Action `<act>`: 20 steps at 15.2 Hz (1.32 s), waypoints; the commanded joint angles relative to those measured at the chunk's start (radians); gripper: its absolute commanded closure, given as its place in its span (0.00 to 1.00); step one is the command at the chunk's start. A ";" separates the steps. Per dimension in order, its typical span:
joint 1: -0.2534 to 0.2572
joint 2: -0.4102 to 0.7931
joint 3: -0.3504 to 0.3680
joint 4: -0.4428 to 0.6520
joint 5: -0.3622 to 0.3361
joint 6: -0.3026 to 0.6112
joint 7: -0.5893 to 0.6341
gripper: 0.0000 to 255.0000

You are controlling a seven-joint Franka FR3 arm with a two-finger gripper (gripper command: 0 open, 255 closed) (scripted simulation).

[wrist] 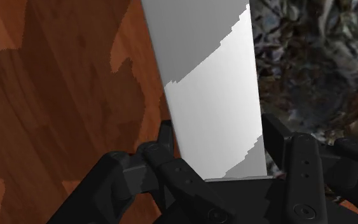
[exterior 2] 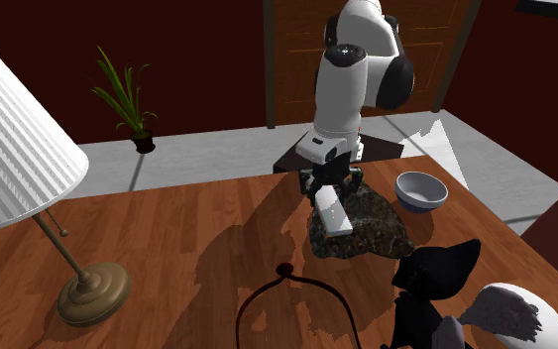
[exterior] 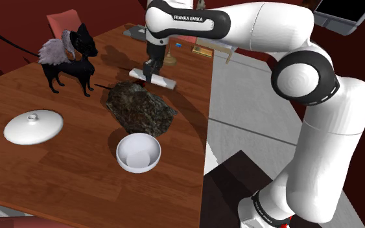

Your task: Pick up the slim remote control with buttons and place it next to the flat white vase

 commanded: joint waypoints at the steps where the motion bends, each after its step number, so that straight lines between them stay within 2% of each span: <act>1: 0.028 0.014 0.010 0.025 -0.005 -0.010 0.039 1.00; 9: 0.151 0.102 0.049 0.161 -0.027 -0.056 0.198 1.00; 15: 0.251 0.230 0.069 0.368 -0.047 -0.134 0.308 1.00; 16: 0.255 0.237 0.069 0.379 -0.048 -0.138 0.312 1.00; 20: 0.252 0.226 0.069 0.308 -0.047 -0.078 0.312 1.00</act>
